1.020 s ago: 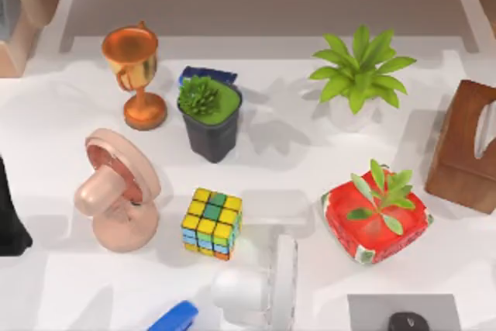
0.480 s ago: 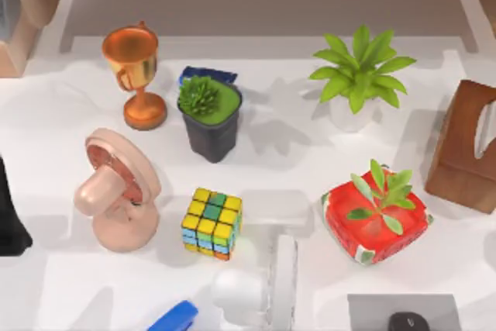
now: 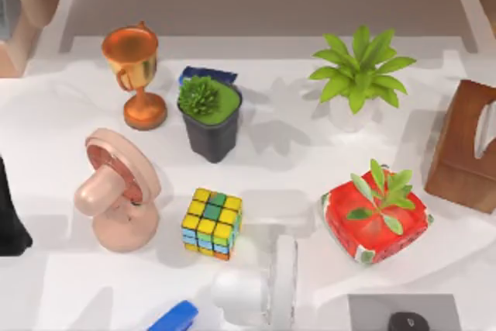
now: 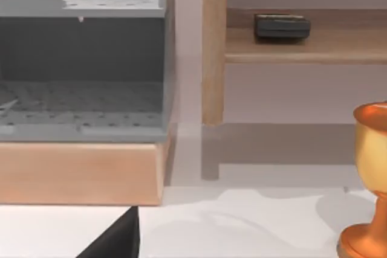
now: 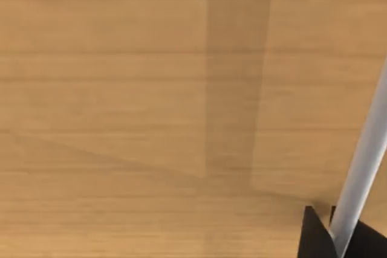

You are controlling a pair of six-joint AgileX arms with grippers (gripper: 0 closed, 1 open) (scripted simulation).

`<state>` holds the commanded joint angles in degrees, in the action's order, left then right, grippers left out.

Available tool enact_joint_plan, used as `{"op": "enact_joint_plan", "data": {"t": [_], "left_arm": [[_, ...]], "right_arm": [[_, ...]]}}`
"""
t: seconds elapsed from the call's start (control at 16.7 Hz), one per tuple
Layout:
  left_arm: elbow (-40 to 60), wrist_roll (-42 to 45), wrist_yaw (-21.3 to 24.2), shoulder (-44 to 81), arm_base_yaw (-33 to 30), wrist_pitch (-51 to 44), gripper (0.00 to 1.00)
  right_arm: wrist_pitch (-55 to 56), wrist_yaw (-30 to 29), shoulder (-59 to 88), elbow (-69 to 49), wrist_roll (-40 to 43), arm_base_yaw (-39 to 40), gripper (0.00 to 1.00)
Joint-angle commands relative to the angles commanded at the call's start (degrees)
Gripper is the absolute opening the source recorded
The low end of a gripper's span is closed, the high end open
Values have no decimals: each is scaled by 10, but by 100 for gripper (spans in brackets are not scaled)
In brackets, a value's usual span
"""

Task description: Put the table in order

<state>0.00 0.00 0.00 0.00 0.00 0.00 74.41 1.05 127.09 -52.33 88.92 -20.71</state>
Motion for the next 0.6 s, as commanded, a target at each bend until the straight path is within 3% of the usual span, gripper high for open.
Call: {"op": "enact_joint_plan", "data": {"t": [0.36, 0.6], "left_arm": [[0, 0, 0, 0, 0, 0, 100], [0, 0, 0, 0, 0, 0, 100]], "right_arm": [[-7, 1, 6, -8, 0, 2, 0], [-49, -13, 41, -92, 1, 14, 0]]}}
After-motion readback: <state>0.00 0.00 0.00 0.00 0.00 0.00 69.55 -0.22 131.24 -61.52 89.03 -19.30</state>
